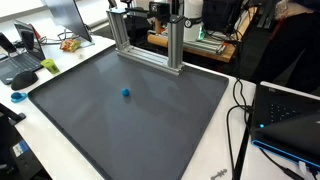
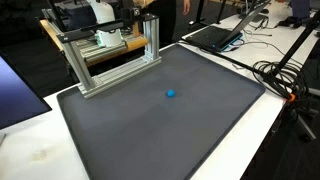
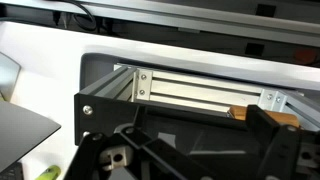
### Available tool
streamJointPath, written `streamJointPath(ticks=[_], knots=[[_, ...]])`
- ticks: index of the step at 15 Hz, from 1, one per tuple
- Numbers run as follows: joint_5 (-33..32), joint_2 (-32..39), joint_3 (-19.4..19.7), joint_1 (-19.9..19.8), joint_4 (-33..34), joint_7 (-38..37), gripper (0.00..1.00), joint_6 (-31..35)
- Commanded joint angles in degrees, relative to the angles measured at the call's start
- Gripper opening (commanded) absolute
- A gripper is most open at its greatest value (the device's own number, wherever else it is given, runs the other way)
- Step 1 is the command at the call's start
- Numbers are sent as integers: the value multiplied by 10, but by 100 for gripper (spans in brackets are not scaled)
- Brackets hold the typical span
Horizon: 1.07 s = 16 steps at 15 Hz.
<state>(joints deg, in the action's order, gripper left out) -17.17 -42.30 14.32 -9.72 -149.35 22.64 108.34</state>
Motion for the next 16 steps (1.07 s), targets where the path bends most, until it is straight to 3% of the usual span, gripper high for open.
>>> streamJointPath(ticks=[1, 5, 10, 16], knots=[[-2, -1, 3, 4, 1, -2, 100, -2], [-2, -1, 3, 4, 1, -2, 100, -2], [99, -26, -5, 46, 35, -18, 100, -36], [153, -64, -74, 59, 62, -128, 100, -93]])
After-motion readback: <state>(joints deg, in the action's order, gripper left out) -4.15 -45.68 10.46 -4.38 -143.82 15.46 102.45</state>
